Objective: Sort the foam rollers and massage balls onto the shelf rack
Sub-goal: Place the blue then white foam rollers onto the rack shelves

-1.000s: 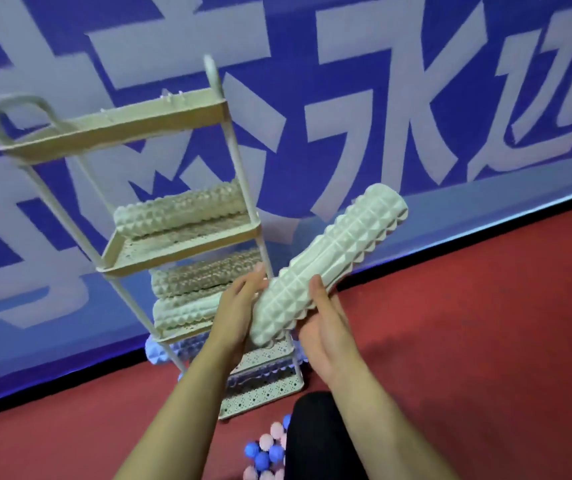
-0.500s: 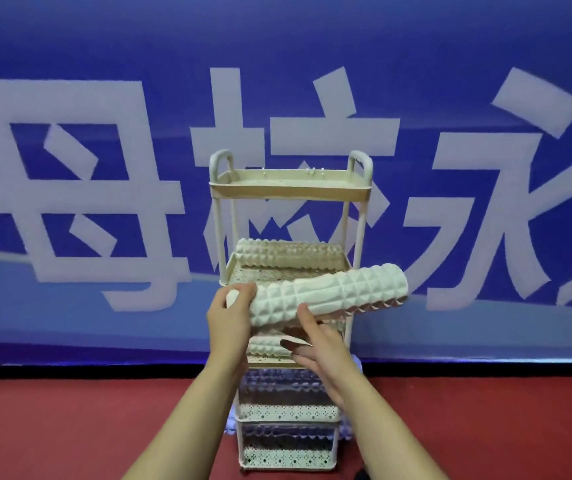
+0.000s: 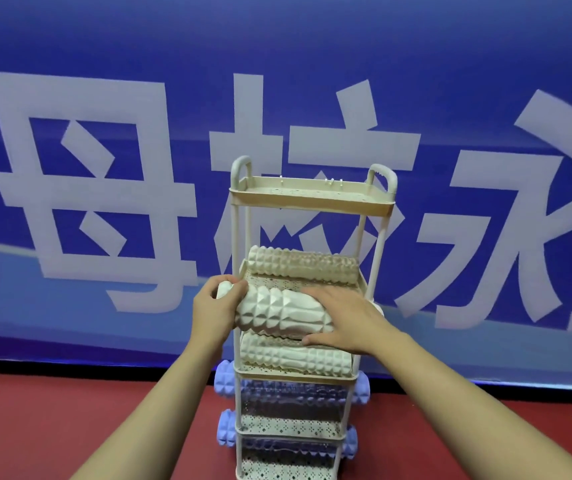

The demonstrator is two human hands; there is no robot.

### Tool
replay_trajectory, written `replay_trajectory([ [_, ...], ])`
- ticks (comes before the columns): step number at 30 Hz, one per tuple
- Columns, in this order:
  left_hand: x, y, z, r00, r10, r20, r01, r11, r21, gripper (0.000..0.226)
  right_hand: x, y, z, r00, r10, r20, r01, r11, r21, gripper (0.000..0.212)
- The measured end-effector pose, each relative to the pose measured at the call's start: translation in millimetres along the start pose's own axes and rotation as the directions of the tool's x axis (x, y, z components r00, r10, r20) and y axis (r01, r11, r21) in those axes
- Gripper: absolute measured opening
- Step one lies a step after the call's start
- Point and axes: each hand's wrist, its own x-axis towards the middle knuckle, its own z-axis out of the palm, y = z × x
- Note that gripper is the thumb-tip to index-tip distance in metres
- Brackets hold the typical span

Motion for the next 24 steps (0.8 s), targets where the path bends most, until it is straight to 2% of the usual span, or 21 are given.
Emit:
replay_trajectory([
  [3, 9, -1, 1, 1.0, -0.001, 0.03, 0.0, 1.0, 0.015, 0.012, 9, 5, 1, 1.0, 0.005, 0.005, -0.004, 0.999, -0.043, 0.089],
  [6, 23, -6, 0, 0.998, -0.018, 0.054, 0.014, 0.998, 0.068, 0.024, 19, 10, 1, 0.999, 0.036, 0.03, -0.033, 0.996, -0.086, 0.088],
  [10, 37, -11, -4, 0.996, -0.003, 0.084, -0.011, 0.985, 0.173, 0.051, 34, 24, -1, 0.985, 0.175, 0.0, -0.171, 0.962, -0.211, 0.088],
  [13, 41, -13, -3, 0.994, 0.005, 0.11, -0.032, 0.969, 0.244, 0.055, 46, 30, -8, 0.967, 0.254, -0.019, -0.249, 0.929, -0.272, 0.085],
  [18, 47, -21, 0, 0.991, -0.012, 0.131, -0.029, 0.951, 0.308, 0.058, 76, 29, -10, 0.966, 0.26, -0.004, -0.242, 0.892, -0.381, 0.082],
  [24, 54, -28, 3, 0.992, -0.003, 0.123, -0.043, 0.926, 0.374, 0.062, 107, 29, 7, 0.976, 0.217, 0.016, -0.195, 0.906, -0.377, 0.081],
])
